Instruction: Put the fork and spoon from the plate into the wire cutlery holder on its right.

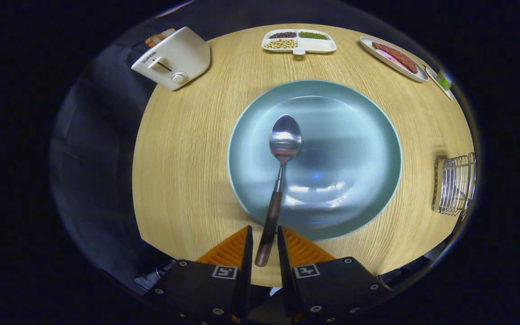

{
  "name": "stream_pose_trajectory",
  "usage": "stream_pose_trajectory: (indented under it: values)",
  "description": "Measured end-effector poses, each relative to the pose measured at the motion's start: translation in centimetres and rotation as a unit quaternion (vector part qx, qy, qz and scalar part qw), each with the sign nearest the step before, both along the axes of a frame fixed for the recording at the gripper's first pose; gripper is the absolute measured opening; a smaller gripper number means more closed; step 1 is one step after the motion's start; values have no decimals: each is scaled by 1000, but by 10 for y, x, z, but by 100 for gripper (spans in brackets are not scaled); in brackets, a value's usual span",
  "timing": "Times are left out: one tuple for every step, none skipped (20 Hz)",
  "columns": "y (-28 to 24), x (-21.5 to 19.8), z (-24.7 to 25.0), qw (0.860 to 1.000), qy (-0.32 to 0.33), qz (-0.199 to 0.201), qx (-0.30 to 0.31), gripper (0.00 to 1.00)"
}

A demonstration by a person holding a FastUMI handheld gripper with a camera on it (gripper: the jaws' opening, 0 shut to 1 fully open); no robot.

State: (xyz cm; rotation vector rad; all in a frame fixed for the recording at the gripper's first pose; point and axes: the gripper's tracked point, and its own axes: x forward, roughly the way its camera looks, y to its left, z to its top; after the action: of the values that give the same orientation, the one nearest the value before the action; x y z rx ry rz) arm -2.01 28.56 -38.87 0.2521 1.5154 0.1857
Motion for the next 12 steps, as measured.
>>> stream_pose_trajectory:
  values:
    - [1,1,1,1000,7,-9,2,28]
    - [0,2,0,1000,15,-18,-2,23]
    - [1,1,-1,999,25,-21,-4,23]
    - [1,1,0,999,33,-26,-7,22]
    - [0,3,-1,999,38,-29,-11,22]
    - [0,5,0,999,40,-29,-15,22]
    - [-1,5,0,999,41,-23,-21,21]
    - [-4,6,-1,999,39,-22,-31,21]
    - [-8,7,0,998,40,-26,-39,20]
    - [-10,8,0,998,41,-28,-39,14]
    - [-11,10,-1,998,37,-28,-39,12]
    - [-15,12,0,998,33,-28,-41,11]
